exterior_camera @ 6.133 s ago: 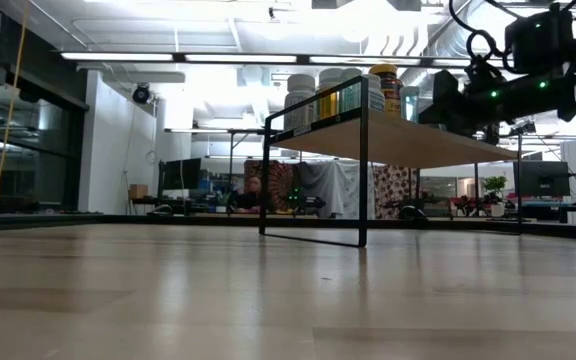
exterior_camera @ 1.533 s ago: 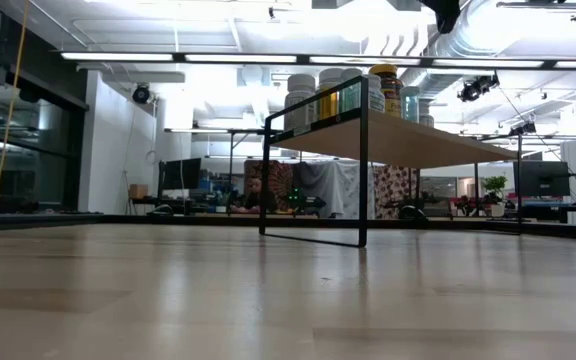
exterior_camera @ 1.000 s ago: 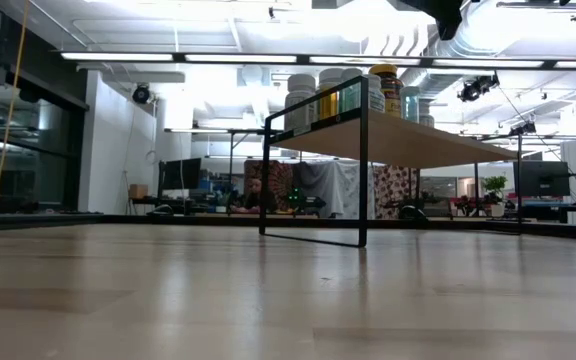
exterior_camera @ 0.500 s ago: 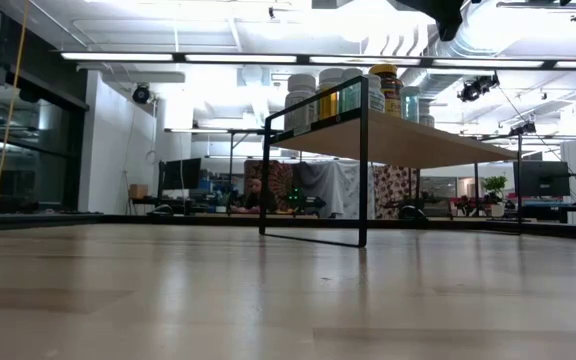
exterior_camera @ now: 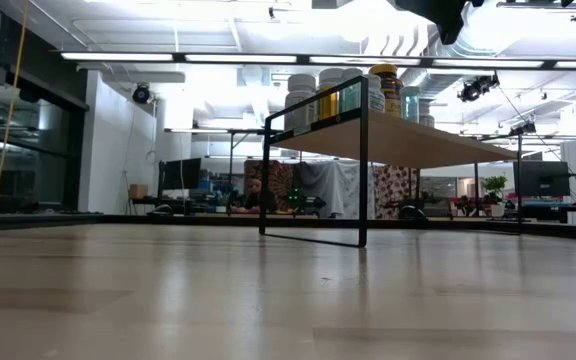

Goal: Pick and place medicine bottles onto shelf by color
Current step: Put the large white pill bottle on the shelf

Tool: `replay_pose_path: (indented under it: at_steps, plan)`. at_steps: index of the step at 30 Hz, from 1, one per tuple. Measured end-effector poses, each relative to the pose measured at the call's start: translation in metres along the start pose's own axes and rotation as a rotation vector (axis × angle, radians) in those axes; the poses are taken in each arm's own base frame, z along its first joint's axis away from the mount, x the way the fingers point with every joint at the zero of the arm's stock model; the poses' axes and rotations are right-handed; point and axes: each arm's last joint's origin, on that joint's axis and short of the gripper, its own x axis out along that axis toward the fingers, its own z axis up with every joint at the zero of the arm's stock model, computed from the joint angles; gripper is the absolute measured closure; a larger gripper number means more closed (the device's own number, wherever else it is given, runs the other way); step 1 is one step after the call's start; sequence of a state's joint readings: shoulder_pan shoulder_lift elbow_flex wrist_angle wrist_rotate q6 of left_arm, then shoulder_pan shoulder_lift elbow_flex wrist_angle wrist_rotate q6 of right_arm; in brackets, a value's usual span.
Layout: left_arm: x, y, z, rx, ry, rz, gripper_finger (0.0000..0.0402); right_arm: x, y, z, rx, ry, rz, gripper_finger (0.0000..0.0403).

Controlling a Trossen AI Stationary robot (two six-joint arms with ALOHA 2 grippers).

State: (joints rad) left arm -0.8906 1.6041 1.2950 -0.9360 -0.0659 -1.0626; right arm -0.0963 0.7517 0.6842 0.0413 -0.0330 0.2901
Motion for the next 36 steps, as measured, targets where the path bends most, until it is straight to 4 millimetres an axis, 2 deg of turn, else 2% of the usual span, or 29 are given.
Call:
replay_pose_path:
  at_steps: [8,17,29,36]
  plan:
    - [0.024,-0.004,-0.001,-0.001,0.085,0.038,0.0011,0.0,0.0,0.0,0.0,0.0,0.0,0.0149]
    - [0.022,0.0,0.003,-0.04,0.033,0.076,0.0021,0.0,0.0,0.0,0.0,-0.001,-0.004,0.0149]
    - [0.022,0.003,0.001,-0.018,0.055,0.102,0.0086,0.0,0.0,0.0,-0.001,0.0,-0.005,0.0149]
    - [0.021,0.006,-0.001,0.023,0.076,0.135,0.0137,0.0,0.0,-0.001,-0.002,0.008,-0.007,0.0149]
